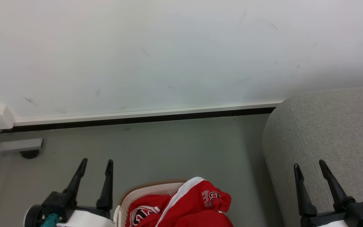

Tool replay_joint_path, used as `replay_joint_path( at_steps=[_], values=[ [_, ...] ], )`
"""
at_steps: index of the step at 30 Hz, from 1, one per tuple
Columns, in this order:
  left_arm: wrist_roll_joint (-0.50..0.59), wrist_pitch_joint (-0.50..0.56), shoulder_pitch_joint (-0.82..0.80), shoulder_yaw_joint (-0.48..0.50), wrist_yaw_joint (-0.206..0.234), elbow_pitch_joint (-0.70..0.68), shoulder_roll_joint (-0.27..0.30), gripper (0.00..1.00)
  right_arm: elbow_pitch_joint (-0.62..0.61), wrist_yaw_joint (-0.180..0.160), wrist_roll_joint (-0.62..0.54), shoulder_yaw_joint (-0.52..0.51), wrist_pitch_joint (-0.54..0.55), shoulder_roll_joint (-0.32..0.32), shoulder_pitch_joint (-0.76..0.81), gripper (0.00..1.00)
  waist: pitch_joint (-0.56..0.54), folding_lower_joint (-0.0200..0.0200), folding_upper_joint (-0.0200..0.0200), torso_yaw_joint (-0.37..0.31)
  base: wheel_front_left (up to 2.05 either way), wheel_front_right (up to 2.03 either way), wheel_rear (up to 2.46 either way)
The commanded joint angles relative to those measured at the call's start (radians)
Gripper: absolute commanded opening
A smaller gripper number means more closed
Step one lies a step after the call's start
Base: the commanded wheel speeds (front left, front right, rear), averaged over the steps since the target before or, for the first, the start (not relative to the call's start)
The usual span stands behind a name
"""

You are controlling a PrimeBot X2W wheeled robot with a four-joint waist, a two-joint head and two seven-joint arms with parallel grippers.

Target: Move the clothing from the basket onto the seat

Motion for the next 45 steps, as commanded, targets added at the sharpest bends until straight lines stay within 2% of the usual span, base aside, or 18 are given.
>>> replay_joint_path(
  at_steps=[1, 11, 21, 26, 30, 38, 45],
  values=[
    [-0.004, -0.001, -0.01, 0.005, -0.001, 0.003, 0.002, 1.0, 0.0, -0.002, 0.008, 0.0, 0.0, 0.0, -0.005, 1.0, 0.004, -0.0001, 0.0, -0.004, 0.0, 0.0, 0.0],
    [-0.021, -0.001, -0.023, 0.031, -0.004, 0.017, 0.0, 1.0, -0.015, -0.002, 0.032, 0.0, 0.0, 0.0, -0.022, 1.0, 0.056, -0.0001, 0.0, -0.046, 0.0, 0.0, 0.0],
    [-0.017, -0.001, -0.079, 0.033, -0.02, 0.088, 0.014, 1.0, -0.05, -0.002, 0.049, 0.0, 0.0, -0.001, -0.077, 1.0, 0.181, -0.0001, 0.0, -0.123, 0.0, 0.0, 0.0],
    [-0.035, -0.001, -0.129, 0.011, -0.028, 0.204, 0.043, 1.0, -0.076, -0.002, 0.086, -0.004, 0.0, 0.0, -0.112, 1.0, 0.256, -0.0001, 0.0, -0.168, 0.0, 0.0, 0.0],
    [-0.052, -0.001, -0.193, -0.014, -0.029, 0.349, 0.074, 1.0, -0.096, -0.002, 0.093, -0.008, 0.0, -0.001, -0.134, 1.0, 0.312, -0.0001, 0.0, -0.2, 0.0, 0.0, 0.0],
    [-0.14, 0.008, -0.346, -0.177, -0.03, 0.662, 0.158, 1.0, -0.132, -0.002, 0.123, -0.02, 0.0, -0.001, -0.175, 1.0, 0.436, -0.0001, 0.0, -0.274, 0.0, 0.0, 0.0],
    [-0.236, 0.059, -0.449, -0.295, -0.028, 0.812, 0.22, 1.0, -0.158, -0.002, 0.156, -0.01, 0.0, 0.0, -0.199, 1.0, 0.542, -0.0001, 0.0, -0.332, 0.0, 0.0, 0.0]
  ],
)
